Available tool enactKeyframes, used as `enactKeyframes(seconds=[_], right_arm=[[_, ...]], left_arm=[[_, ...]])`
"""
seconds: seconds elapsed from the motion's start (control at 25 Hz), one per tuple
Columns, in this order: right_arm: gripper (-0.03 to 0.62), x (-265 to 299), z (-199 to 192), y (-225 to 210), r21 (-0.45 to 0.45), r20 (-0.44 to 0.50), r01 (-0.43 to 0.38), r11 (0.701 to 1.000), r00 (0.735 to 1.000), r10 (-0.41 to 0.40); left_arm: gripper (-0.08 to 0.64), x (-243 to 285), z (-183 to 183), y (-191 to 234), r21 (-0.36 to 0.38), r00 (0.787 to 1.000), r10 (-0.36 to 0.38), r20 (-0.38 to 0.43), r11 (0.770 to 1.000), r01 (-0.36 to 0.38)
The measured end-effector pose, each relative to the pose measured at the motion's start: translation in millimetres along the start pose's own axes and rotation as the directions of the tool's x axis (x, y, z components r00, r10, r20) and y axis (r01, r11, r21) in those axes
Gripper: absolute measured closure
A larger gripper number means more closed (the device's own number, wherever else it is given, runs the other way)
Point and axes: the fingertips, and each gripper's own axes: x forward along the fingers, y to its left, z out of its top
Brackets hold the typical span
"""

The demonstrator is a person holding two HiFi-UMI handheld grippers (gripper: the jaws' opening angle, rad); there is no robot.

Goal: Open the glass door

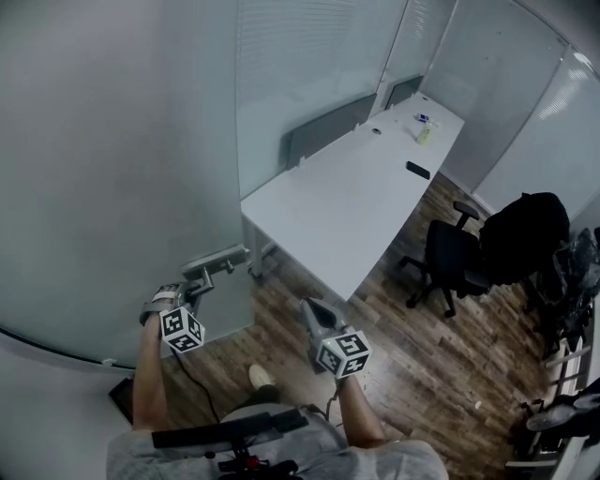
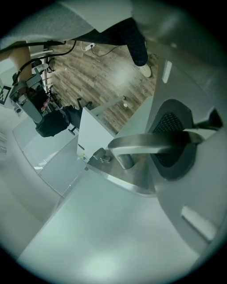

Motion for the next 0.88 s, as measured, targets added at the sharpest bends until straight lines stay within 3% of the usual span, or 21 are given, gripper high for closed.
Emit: enactKeyframes(seconds=[0.88], right_arm=[[0.591,-89.3,-22.0,32.3,0.009,0.032,0.054,0.999,0.998,-0.054]], left_arm=[[0.546,-61.3,25.5,-74.5,0.06,0.995,-0.067,0.07,0.996,0.063]])
